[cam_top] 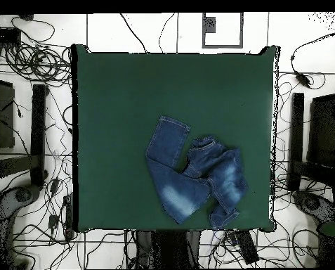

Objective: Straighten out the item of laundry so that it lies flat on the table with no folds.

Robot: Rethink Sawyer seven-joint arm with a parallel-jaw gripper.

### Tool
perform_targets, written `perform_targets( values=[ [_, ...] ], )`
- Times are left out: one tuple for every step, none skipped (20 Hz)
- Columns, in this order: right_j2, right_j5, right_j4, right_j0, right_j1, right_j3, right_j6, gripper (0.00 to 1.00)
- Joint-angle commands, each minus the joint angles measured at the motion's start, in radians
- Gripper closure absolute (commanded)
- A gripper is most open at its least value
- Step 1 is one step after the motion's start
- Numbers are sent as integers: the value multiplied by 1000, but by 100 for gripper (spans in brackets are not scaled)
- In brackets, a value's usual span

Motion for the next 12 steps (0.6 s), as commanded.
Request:
perform_targets(
  values=[
    [-36,-103,37,40,32,250,-241,0],
    [-38,-110,37,43,29,258,-239,0],
    [-41,-117,38,46,26,265,-236,0],
    [-44,-124,38,49,24,273,-236,0],
    [-47,-132,36,52,23,281,-235,0],
    [-50,-140,34,55,22,288,-233,0],
    [-54,-152,34,59,21,298,-231,0],
    [-58,-163,34,63,20,307,-228,0],
    [-63,-179,35,67,19,319,-224,0],
    [-67,-194,36,71,18,330,-222,0],
    [-71,-208,37,75,18,340,-220,0],
    [-75,-221,37,78,18,350,-217,0]
  ],
)
